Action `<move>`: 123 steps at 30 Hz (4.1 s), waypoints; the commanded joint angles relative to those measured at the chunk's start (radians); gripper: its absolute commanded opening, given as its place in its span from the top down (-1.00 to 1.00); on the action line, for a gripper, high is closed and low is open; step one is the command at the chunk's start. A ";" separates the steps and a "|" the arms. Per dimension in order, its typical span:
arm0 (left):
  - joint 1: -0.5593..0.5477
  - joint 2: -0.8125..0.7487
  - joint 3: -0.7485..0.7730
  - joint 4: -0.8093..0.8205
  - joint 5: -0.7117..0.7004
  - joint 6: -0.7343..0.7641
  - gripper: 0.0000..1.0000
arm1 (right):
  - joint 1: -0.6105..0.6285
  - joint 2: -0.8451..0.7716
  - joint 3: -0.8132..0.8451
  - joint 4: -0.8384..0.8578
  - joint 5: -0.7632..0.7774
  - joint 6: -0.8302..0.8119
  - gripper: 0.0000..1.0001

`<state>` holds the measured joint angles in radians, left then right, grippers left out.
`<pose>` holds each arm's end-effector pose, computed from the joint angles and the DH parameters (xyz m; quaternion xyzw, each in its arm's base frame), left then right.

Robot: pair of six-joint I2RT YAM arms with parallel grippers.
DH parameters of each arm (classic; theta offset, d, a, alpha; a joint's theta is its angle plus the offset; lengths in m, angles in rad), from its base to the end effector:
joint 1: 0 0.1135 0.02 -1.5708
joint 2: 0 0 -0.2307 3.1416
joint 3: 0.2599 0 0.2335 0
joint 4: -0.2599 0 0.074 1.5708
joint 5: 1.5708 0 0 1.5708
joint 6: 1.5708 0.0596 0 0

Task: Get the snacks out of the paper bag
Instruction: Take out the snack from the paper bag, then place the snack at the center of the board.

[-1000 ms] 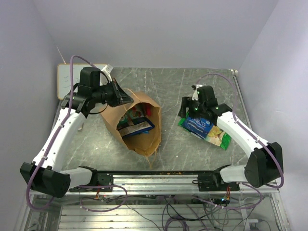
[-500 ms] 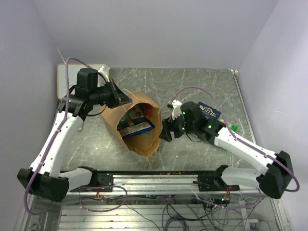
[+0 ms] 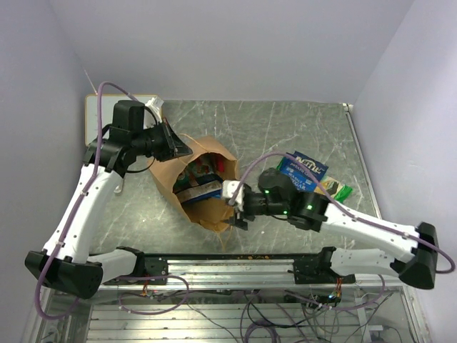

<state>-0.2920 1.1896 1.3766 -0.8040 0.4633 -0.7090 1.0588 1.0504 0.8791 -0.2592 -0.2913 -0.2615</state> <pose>0.2304 -0.0971 0.3549 -0.0759 0.8678 -0.3933 0.2941 0.1110 0.2324 0.2796 -0.5726 0.6099 0.3199 0.4447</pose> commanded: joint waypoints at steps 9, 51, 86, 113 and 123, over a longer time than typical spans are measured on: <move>-0.007 0.007 0.030 -0.030 -0.009 0.155 0.86 | 0.062 0.432 0.165 0.210 0.108 -0.668 -0.22; -0.006 -0.017 -0.011 -0.035 -0.039 0.219 0.86 | -0.027 0.607 0.175 0.379 0.145 -0.668 1.00; -0.006 -0.081 -0.048 -0.050 -0.119 0.034 0.86 | -0.026 0.054 0.229 -0.145 0.019 0.140 1.00; -0.007 -0.069 -0.033 -0.042 -0.143 0.003 0.86 | -0.119 0.092 0.465 -0.295 0.933 0.391 1.00; -0.007 -0.037 -0.074 0.017 -0.057 0.031 0.86 | -0.570 0.275 0.393 -0.099 0.388 0.736 1.00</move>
<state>-0.2935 1.1492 1.3243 -0.8375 0.3500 -0.6964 0.6121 1.3174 1.3212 -0.5041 0.3344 0.2604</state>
